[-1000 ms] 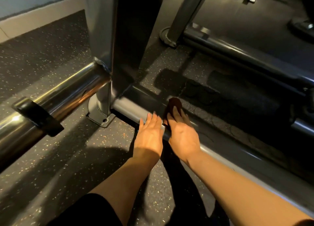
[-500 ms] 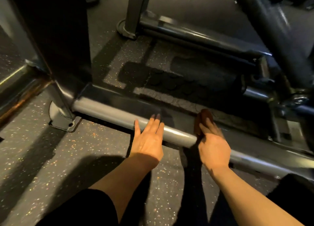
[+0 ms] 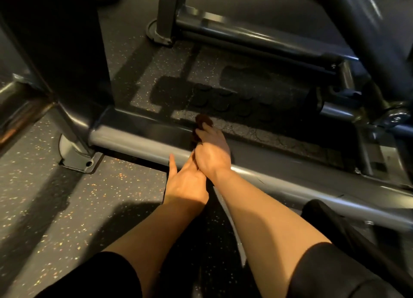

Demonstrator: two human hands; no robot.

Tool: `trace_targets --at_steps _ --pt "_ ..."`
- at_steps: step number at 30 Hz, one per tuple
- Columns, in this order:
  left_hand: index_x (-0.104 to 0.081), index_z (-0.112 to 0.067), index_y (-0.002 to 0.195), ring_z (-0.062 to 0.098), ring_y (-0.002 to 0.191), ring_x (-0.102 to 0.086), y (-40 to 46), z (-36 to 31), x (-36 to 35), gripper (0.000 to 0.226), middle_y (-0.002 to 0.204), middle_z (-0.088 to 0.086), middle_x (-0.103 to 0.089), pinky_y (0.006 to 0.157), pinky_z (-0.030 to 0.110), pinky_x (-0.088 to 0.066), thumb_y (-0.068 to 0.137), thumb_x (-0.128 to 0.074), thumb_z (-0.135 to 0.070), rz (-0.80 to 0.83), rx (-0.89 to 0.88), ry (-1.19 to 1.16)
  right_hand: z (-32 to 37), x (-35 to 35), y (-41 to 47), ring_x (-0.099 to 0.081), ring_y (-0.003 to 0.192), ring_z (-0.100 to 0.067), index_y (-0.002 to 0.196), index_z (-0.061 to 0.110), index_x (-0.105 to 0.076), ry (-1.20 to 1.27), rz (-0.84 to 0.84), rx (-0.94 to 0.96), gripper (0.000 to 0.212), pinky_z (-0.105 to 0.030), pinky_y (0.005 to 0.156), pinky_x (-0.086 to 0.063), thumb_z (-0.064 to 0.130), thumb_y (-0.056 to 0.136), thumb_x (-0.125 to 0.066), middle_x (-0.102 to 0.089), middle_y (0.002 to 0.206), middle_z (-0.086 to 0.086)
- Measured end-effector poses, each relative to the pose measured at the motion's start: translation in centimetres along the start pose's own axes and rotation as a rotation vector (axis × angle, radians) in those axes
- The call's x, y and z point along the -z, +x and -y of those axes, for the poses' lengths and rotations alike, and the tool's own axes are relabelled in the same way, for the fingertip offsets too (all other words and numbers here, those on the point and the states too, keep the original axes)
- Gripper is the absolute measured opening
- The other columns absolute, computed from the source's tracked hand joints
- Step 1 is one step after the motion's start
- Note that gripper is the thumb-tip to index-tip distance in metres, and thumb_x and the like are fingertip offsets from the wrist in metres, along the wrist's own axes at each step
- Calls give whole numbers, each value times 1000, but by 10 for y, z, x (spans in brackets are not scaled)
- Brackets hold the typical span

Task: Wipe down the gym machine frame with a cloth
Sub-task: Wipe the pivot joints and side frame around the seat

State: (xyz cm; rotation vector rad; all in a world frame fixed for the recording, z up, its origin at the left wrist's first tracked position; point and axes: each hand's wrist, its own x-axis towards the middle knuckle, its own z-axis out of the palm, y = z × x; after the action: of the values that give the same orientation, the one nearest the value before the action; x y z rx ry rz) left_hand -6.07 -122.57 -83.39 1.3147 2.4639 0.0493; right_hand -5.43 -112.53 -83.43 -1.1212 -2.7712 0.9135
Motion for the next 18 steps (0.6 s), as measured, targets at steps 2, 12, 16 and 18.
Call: trace_targets --at_steps 2,12,16,18 --pt "-52 -17 135 12 147 -16 -1 -2 3 42 152 1 -35 118 52 13 93 -45 -17 12 -2 38 0 4 8 -11 149 -24 147 16 -39 -40 102 27 49 -32 119 -13 12 98 -45 -19 161 -2" --pt "-13 -13 154 18 150 2 6 -78 -25 71 162 7 -8 118 43 15 91 -46 -16 -129 -368 -31 -125 48 -75 -15 149 -22 146 16 -41 -110 -238 -155 51 -32 122 -6 8 96 -47 -21 160 -6" --pt "3 -10 154 24 149 10 9 -117 -42 78 162 13 12 119 41 11 90 -41 -7 -66 -482 -21 -201 85 -119 -21 147 -28 144 12 -45 -92 -379 -387 57 -30 121 -11 -4 89 -49 -23 159 -10" --pt "5 -7 154 29 149 12 8 -124 -45 80 160 17 13 120 48 8 89 -42 -7 -27 -464 37 -221 94 -138 -20 147 -27 145 12 -44 -93 -415 -479 58 -30 120 -13 -4 90 -48 -22 160 -8"
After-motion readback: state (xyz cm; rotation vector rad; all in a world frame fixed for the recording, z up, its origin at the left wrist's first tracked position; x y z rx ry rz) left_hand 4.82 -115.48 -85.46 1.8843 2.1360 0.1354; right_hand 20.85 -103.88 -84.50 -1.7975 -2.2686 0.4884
